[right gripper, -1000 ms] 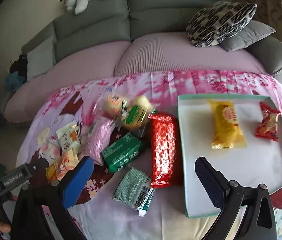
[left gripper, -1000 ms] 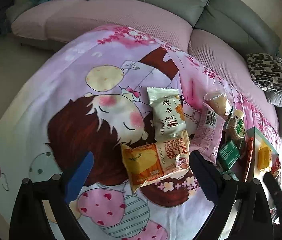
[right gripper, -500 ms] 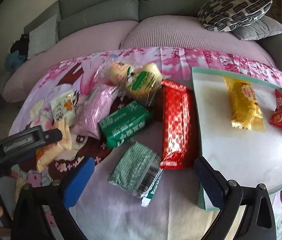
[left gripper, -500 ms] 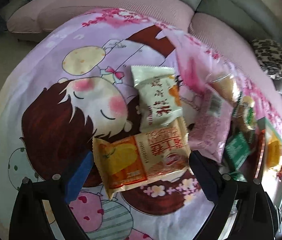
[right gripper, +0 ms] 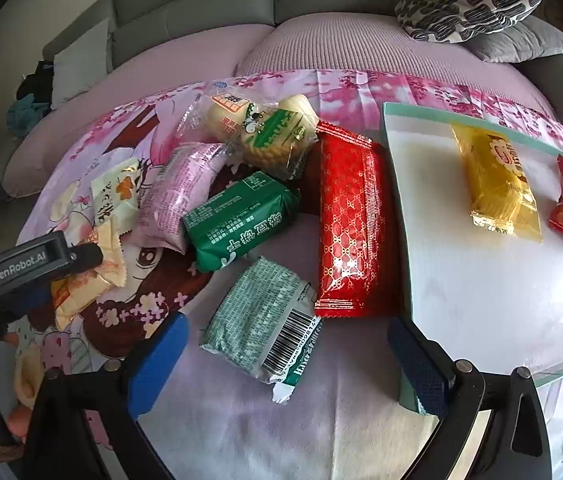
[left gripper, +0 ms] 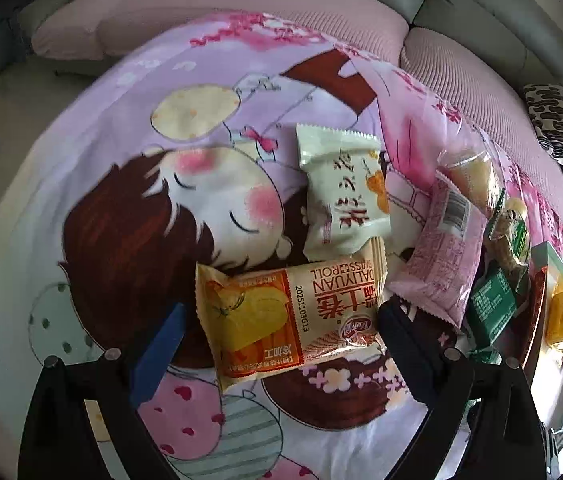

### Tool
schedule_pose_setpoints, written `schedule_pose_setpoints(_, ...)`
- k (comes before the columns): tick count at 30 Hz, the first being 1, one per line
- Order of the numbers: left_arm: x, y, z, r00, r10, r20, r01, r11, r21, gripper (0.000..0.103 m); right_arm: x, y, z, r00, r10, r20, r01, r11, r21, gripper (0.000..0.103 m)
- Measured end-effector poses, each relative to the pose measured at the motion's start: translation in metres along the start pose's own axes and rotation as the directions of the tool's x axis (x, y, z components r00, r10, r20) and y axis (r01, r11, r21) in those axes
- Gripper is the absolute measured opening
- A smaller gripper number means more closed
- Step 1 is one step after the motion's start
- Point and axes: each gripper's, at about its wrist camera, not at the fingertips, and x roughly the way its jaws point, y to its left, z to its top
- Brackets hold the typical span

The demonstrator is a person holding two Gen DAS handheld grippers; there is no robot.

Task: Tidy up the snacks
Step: 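Withdraw both tools from the tray back over the snack pile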

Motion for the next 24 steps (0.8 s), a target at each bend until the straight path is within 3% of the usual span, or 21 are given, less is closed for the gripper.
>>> schedule_pose_setpoints(6, -0.008, -0.005, -0.006, 0.995, -0.095, -0.012, 0.095, 0.995, 0.003, 0.096, 0.000, 0.001, 0.000, 1.000, 0.015, -0.002, -0.015, 1.000, -0.005, 0.101)
schedule_pose_setpoints(16, -0.012, -0.009, -0.029, 0.967, -0.250, -0.055, 0.247, 0.967, -0.061, 0.096, 0.001, 0.002, 0.000, 1.000, 0.030, 0.000, -0.030, 1.000, -0.006, 0.098)
schedule_pose_setpoints(18, -0.021, -0.010, -0.032, 0.976, -0.215, -0.029, 0.214, 0.976, -0.041, 0.096, 0.001, 0.003, -0.001, 0.999, 0.040, -0.003, -0.040, 0.999, -0.007, 0.091)
schedule_pose_setpoints(20, -0.031, -0.010, -0.032, 0.990, -0.138, 0.017, 0.138, 0.990, -0.010, 0.096, 0.002, 0.003, -0.003, 0.998, 0.055, -0.016, -0.055, 0.998, -0.004, 0.090)
schedule_pose_setpoints(24, -0.039, -0.007, -0.025, 0.996, -0.069, 0.060, 0.067, 0.997, 0.043, 0.096, 0.004, 0.004, -0.004, 0.998, 0.062, -0.023, -0.062, 0.998, -0.001, 0.088)
